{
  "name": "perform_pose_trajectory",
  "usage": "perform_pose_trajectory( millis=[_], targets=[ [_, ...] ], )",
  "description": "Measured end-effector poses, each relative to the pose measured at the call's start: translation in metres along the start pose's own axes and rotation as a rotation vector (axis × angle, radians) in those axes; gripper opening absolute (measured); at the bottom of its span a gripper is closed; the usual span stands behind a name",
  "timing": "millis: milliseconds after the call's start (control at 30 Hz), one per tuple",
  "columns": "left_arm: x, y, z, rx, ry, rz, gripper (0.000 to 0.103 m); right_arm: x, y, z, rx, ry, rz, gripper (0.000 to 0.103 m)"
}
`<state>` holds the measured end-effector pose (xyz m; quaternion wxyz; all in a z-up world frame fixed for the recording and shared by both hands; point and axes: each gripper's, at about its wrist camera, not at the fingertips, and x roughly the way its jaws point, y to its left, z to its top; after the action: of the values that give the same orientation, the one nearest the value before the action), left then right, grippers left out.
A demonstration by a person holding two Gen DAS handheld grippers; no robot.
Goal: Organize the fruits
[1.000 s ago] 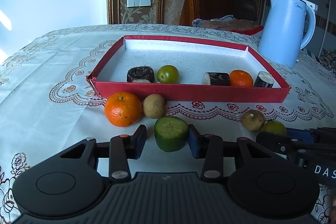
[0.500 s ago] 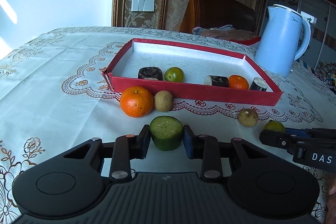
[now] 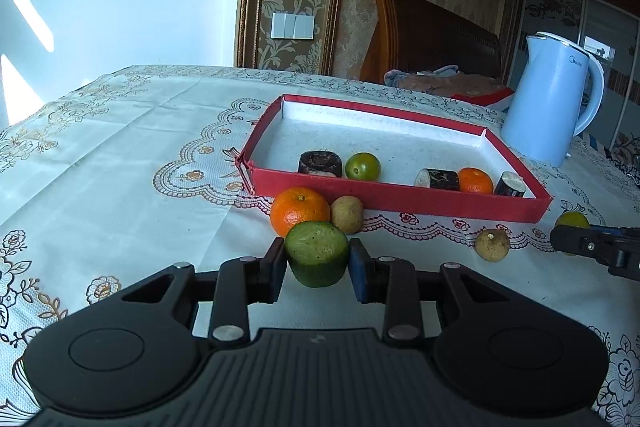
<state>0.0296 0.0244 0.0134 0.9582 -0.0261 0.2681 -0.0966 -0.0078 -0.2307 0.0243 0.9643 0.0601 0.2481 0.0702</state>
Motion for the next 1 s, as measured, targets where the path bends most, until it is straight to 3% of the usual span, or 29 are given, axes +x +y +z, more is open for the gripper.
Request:
perform_pose_trajectory(
  millis=[500, 1000],
  targets=[
    [0.025, -0.016, 0.05, 0.025, -0.091, -0.006, 0.032, 0.015, 0.0, 0.04, -0.068, -0.08, -0.041, 0.031],
    [0.021, 0.044, 0.094, -0.066, -0.165, 0.077, 0.032, 0.017, -0.027, 0.083, -0.022, -0.156, -0.059, 0.031]
  ],
)
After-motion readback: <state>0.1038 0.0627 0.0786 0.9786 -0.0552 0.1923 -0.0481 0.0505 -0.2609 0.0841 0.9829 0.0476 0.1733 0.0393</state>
